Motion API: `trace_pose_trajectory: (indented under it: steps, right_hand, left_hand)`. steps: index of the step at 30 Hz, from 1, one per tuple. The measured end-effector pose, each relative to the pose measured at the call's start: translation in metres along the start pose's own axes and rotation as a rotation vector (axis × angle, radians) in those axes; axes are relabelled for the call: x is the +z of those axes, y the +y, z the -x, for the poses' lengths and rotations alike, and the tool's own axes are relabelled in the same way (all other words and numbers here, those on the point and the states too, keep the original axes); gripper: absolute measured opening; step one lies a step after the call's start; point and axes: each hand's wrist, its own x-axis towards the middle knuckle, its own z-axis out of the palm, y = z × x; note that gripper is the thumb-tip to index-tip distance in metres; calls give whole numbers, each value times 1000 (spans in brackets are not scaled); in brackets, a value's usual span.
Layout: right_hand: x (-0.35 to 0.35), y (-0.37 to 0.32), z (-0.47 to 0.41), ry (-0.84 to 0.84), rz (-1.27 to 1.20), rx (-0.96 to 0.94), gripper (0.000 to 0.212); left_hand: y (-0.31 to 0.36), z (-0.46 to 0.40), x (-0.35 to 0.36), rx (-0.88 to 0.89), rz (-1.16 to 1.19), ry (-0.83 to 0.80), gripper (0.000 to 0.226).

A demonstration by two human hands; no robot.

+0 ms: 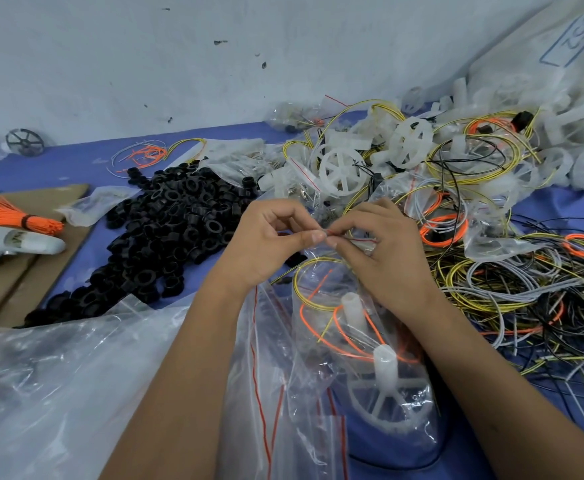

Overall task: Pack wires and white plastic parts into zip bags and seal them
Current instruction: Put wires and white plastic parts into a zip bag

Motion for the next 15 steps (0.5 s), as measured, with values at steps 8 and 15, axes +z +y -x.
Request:
trace_pose_trajectory:
  steps: [8, 15]
  right_hand:
    - [1, -5, -1, -50, -16, 0, 6]
    - [6, -8, 0, -16, -33, -13, 8]
  left_hand:
    - [1, 2, -5, -27, 9, 10, 8]
    - [-4, 1, -10, -22, 34, -20, 13]
